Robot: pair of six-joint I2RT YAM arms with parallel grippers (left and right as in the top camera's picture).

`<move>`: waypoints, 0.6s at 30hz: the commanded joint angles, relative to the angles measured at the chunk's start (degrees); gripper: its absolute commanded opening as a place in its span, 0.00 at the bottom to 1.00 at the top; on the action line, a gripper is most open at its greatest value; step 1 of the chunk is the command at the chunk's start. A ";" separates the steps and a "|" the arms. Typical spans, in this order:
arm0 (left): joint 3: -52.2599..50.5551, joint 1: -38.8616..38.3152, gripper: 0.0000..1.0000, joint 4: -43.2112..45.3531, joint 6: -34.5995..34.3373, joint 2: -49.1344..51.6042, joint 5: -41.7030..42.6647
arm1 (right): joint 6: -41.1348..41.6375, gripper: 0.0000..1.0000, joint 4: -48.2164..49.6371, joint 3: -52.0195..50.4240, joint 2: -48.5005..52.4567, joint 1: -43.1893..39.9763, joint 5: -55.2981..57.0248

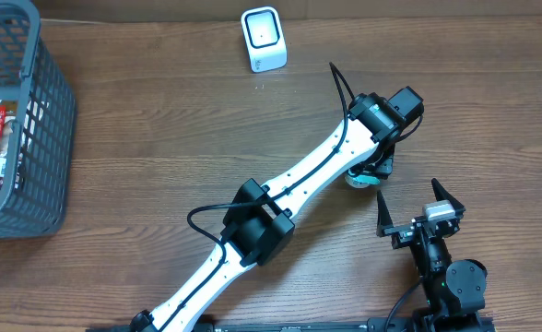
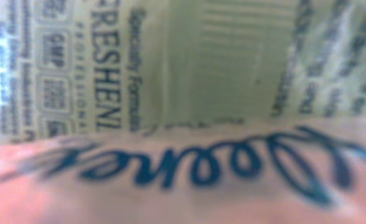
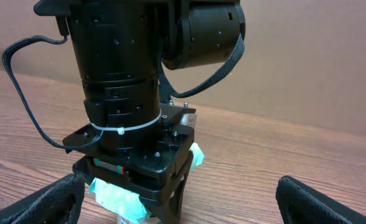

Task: Scan the item barcode
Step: 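Lift the items out and carry them toward the table center, then lower the left gripper and release the items onto the table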

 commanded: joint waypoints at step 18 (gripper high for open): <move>0.66 -0.48 1.00 -0.50 3.89 -0.15 8.17 | -0.04 1.00 0.33 -0.61 -0.57 -0.33 -0.04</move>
